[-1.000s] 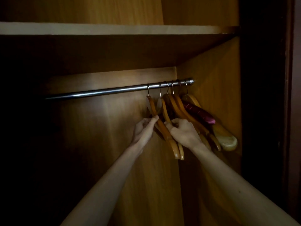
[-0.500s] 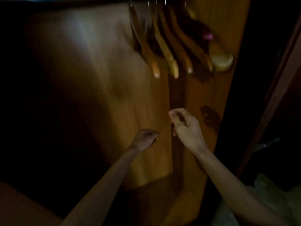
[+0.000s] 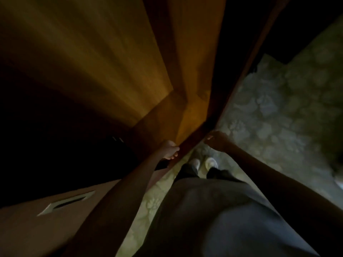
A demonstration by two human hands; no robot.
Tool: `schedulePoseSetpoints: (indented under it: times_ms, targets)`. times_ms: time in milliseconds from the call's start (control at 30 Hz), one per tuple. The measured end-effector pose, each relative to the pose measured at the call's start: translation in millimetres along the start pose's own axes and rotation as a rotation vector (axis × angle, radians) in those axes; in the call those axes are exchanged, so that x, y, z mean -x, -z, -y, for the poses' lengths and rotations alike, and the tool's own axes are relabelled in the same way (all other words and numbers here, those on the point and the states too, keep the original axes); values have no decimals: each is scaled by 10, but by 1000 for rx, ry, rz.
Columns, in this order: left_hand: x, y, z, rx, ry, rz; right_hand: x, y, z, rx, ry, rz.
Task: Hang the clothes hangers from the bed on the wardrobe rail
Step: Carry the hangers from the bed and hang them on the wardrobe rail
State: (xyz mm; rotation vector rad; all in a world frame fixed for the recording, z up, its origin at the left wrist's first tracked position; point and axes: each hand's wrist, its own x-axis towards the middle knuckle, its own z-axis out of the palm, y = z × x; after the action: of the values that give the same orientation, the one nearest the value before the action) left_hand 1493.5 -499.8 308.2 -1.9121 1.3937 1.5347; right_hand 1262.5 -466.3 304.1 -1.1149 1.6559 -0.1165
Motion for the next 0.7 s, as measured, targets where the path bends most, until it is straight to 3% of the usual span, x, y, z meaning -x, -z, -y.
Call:
schedulePoseSetpoints:
  times_ms: [133,267,400,567,700]
  targets:
    - [-259,-159,268,-245,37,123,131,-411,-744,-136,-295,-78]
    - [-470,-257,234,-584,-99,179,515,-856,-1212,-354,-517,-177]
    - [-665,-547,-23,-770,-180,213,963,-1444,-1570,-575,-718,-306]
    - [-630,-1348,-524,-998,-355,308,1627,-2239,-1761,-928,-962,-500]
    - [-326,-2305,-820,-1211,-466,500,2062,-2863,-1775,-1182,-1142,-632]
